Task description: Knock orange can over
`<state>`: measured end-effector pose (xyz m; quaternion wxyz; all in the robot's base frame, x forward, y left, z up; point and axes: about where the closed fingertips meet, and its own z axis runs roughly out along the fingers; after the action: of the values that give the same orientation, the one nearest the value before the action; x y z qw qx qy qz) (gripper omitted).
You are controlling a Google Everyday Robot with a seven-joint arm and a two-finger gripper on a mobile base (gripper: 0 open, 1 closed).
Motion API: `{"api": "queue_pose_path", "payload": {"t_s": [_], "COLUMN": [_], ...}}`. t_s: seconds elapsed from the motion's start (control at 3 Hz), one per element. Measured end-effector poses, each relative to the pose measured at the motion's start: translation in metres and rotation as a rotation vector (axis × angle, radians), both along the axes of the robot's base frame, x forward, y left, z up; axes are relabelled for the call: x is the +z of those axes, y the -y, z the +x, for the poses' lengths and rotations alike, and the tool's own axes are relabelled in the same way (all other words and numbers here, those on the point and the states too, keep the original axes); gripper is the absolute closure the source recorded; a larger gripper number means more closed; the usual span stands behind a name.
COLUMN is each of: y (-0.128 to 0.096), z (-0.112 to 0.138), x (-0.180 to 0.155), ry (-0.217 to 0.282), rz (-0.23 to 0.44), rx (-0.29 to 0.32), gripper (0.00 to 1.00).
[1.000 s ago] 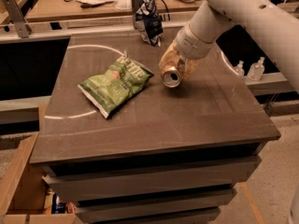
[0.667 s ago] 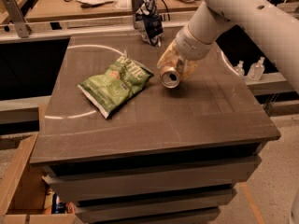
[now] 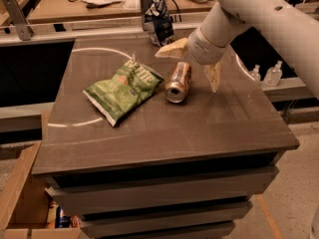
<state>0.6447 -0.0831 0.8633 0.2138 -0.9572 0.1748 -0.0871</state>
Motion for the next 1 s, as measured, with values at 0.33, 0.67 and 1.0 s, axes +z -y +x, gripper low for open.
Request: {"api": "queue_pose_path", "payload": {"t_s": [0.33,0.67,1.0], "y": [0.001,0.002,0.002], "z": [0.000,0.005,0.011], "x": [-0.001,0.007,0.019], "ry": [-0.007,-0.003,0.006], "rz": [0.010,0.044,0.085], "rx": [-0.015,-0.044,-0.076], "gripper": [0.00,0.00,0.00]}}
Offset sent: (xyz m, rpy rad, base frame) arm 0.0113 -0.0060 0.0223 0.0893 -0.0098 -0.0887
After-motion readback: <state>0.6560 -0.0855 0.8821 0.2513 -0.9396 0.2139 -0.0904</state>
